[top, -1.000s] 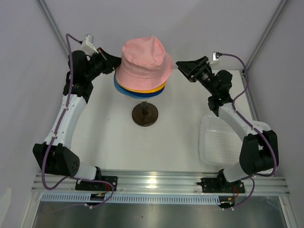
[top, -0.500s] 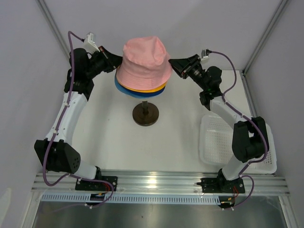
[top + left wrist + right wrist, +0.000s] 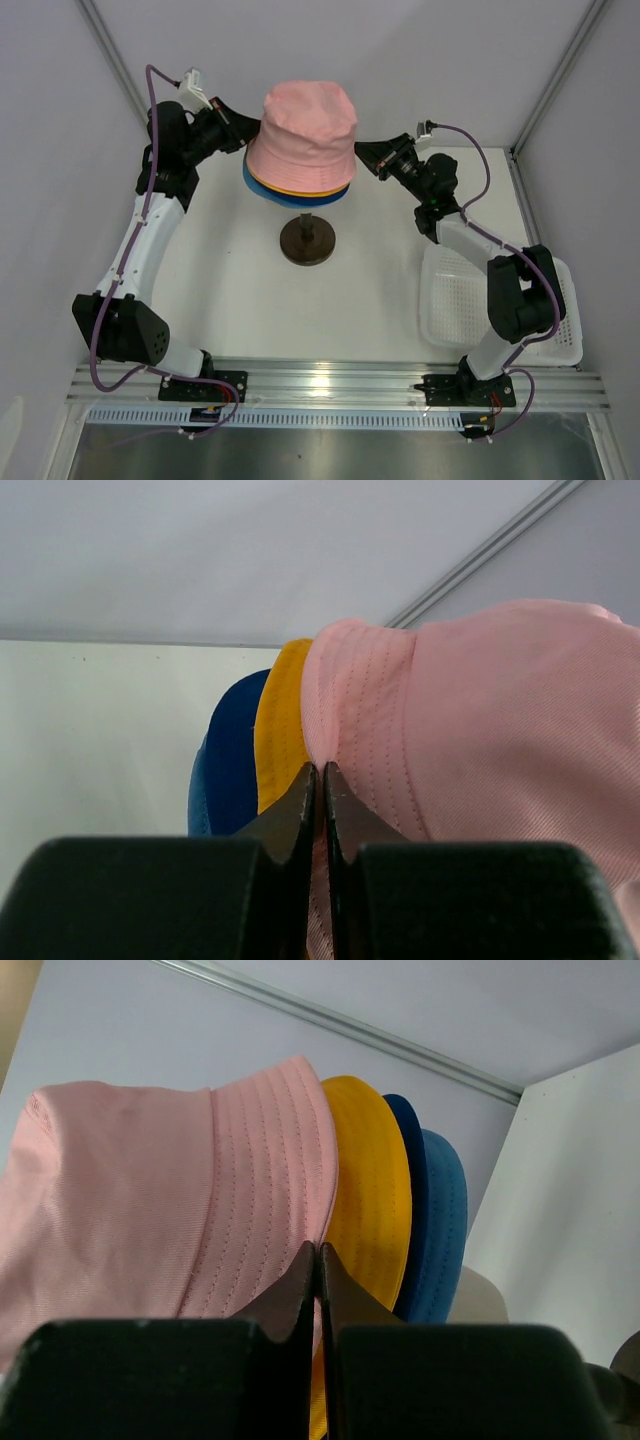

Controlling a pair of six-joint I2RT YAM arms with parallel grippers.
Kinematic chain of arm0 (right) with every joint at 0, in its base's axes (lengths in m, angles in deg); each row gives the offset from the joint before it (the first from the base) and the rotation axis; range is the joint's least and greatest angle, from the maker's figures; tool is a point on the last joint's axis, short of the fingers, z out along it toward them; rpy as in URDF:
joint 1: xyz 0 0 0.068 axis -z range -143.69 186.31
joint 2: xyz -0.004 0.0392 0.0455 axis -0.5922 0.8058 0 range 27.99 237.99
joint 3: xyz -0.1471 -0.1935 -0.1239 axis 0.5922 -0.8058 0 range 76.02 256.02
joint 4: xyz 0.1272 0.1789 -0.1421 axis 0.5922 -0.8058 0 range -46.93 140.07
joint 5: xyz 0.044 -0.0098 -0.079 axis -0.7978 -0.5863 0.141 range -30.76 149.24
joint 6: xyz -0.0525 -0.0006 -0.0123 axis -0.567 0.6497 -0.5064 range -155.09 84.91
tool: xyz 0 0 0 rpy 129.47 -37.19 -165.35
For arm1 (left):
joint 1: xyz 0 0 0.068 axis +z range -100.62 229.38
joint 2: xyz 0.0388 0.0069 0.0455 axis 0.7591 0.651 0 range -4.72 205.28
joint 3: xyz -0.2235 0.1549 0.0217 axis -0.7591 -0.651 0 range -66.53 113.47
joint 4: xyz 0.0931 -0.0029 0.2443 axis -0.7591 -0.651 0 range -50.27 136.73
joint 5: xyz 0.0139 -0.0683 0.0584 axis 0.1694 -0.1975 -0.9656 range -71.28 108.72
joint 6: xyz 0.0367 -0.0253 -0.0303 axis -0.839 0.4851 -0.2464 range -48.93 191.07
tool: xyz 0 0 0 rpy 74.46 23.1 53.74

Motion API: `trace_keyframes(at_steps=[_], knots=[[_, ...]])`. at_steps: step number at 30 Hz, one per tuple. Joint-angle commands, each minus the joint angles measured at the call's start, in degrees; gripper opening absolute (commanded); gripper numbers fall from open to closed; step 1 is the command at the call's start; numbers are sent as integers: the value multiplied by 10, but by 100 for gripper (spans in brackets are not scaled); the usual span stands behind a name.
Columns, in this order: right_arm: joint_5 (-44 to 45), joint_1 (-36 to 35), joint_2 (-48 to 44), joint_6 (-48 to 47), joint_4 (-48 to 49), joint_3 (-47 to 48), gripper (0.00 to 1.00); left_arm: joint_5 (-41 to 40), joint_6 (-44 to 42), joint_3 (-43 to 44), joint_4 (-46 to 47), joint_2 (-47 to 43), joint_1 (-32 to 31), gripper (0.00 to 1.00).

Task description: Stack the hats

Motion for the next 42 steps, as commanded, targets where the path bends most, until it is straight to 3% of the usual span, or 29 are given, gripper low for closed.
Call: trace_keyframes(at_steps=[1,13,21,24,25,27,28,29,31,34,37,42], knots=[[-11,-9,5,-37,-26,-39,0,21,-30,2,-58,8,-9,8],[-32,-28,15,-118,-128,-49,0,-28,-67,-15,-94,-7,-9,9],[18,-26,-66,-216,-231,-43,2,-34,-59,-16,-95,-37,-12,14],[32,-17,-94,-268,-293,-9,27,-50,-60,-13,-94,-56,-12,22],[31,-12,-109,-280,-322,2,43,-55,-63,-13,-94,-68,-13,32],[13,12,-122,-314,-345,39,58,-72,-66,-5,-101,-83,-13,44],[6,22,-131,-327,-377,52,75,-91,-70,-2,-103,-91,-13,57],[8,32,-134,-340,-402,83,81,-100,-70,-2,-107,-109,-13,65],[15,73,-139,-371,-488,113,90,-127,-78,0,-112,-129,-13,85],[12,134,-164,-401,-547,130,95,-199,-99,-5,-144,-182,-13,98],[17,177,-210,-431,-581,112,100,-262,-116,-41,-163,-254,-13,99],[122,221,-319,-497,-649,54,99,-317,-135,-148,-217,-394,-13,100]])
